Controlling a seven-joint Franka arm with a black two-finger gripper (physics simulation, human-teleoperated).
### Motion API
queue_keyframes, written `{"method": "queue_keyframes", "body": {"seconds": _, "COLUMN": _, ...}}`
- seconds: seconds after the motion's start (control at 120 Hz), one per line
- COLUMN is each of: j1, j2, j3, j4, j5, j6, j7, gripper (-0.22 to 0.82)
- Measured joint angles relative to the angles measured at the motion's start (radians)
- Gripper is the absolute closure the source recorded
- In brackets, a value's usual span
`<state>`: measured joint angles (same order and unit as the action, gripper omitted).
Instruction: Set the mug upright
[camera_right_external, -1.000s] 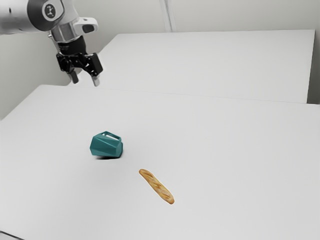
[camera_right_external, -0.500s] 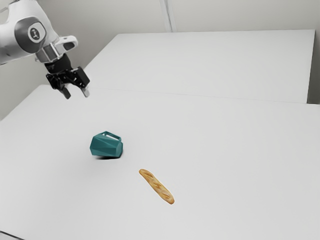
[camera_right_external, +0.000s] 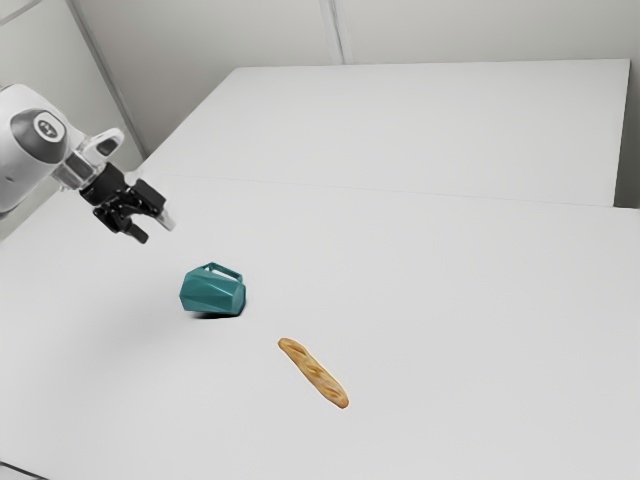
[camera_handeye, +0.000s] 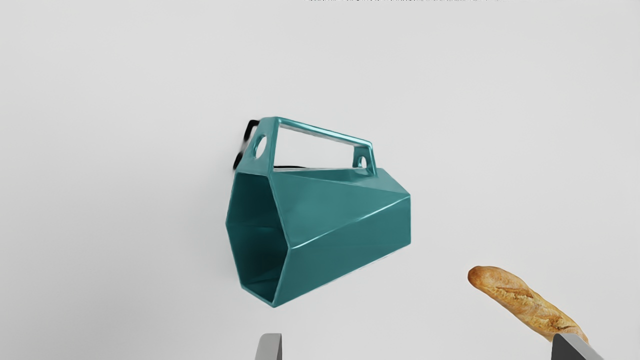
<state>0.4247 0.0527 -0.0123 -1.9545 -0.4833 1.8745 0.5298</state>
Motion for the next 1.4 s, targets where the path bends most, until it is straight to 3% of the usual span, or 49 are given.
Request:
{"method": "queue_keyframes", "body": {"seconds": 0.85, "j1": 0.122, "j2": 0.209, "j3": 0.0, "j4": -0.066, "j5": -0.338, "j6": 0.006, "j7": 0.456, "gripper": 0.02}}
{"method": "queue_keyframes", "body": {"seconds": 1.4, "j1": 0.107, "j2": 0.219, "j3": 0.0, "j4": -0.109, "j5": -0.39, "j6": -0.009, "j7": 0.608, "gripper": 0.02}}
